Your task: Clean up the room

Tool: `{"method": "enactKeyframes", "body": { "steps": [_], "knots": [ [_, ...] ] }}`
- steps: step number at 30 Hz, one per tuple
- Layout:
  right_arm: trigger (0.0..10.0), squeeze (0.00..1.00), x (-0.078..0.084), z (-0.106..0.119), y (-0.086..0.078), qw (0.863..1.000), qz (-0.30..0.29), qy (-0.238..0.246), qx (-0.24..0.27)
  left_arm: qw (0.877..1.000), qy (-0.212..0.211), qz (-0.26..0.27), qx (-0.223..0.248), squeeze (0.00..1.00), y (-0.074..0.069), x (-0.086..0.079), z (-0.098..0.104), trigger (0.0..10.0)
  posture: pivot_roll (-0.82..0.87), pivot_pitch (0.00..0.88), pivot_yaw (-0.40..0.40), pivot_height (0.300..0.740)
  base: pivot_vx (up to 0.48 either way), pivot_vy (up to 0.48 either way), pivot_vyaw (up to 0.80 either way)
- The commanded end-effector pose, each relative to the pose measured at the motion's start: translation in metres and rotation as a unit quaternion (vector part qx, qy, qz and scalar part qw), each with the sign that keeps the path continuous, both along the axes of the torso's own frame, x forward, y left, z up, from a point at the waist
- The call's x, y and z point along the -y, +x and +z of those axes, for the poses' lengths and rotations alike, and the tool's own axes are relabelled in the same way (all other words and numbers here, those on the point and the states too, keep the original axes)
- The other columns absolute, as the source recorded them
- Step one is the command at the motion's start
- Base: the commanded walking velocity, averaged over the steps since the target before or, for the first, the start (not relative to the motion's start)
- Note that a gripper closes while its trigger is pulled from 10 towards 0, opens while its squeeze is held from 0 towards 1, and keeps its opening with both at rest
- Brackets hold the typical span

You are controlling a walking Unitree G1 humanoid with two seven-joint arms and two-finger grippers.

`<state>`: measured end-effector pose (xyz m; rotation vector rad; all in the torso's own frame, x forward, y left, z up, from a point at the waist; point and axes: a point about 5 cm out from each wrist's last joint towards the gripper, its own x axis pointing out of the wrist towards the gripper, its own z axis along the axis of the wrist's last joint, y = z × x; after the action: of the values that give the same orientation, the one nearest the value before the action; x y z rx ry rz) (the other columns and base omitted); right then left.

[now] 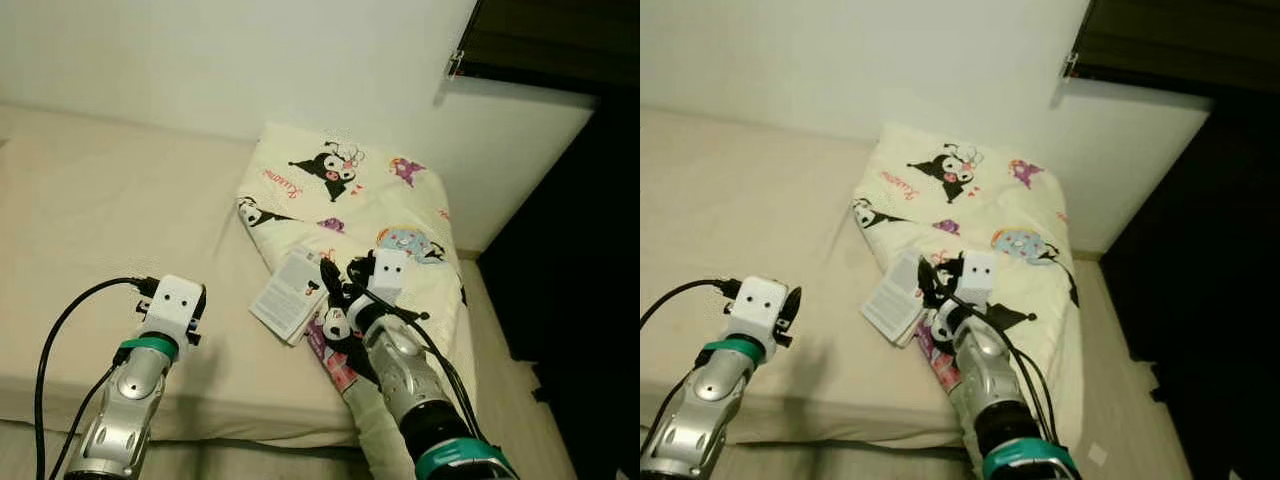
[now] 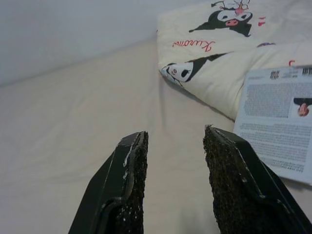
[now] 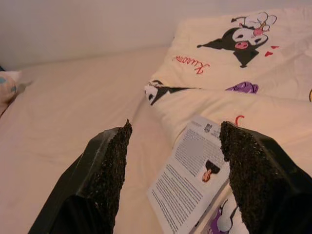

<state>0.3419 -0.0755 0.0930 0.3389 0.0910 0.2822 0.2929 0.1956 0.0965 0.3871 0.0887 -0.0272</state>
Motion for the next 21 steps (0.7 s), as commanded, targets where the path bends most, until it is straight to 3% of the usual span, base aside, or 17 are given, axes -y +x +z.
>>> {"method": "enactKeyframes", "body": {
  "steps": [1,13,15,16,18,21],
  "knots": [
    [10.0,0.0,-0.001,-0.006,-0.004,1.0,-0.005,0.009,-0.011,1.0,0.002,-0.002,-0.012,0.0,-0.002,0.002,-0.007,10.0,0.21,0.029,-0.036,0.63,0.0,0.0,0.0],
    [10.0,0.0,-0.004,-0.009,-0.006,1.0,-0.001,0.022,-0.02,1.0,0.002,-0.002,-0.009,0.0,-0.003,0.003,-0.006,10.0,0.22,0.046,-0.043,0.595,0.0,0.0,0.0],
    [10.0,0.0,-0.01,-0.015,-0.008,0.991,0.024,0.115,-0.068,1.0,0.002,0.005,-0.003,0.0,-0.003,0.002,-0.003,10.0,0.22,0.06,-0.05,0.595,0.0,0.0,0.0],
    [10.0,0.0,-0.01,-0.015,-0.008,0.991,0.024,0.115,-0.068,1.0,0.002,0.005,-0.003,0.0,-0.003,0.002,-0.003,10.0,0.22,0.06,-0.05,0.595,0.0,0.0,0.0],
    [10.0,0.0,-0.017,-0.019,-0.012,0.977,0.058,0.181,-0.1,1.0,0.003,0.014,0.007,0.0,-0.003,-0.001,0.001,10.0,0.22,0.072,-0.056,0.595,0.0,0.0,0.0],
    [10.0,0.0,-0.022,-0.021,-0.013,0.969,0.078,0.204,-0.115,0.999,0.004,0.028,0.019,0.0,-0.001,-0.007,0.008,10.0,0.22,0.099,-0.067,0.595,0.0,0.0,0.0]
  ]
}}
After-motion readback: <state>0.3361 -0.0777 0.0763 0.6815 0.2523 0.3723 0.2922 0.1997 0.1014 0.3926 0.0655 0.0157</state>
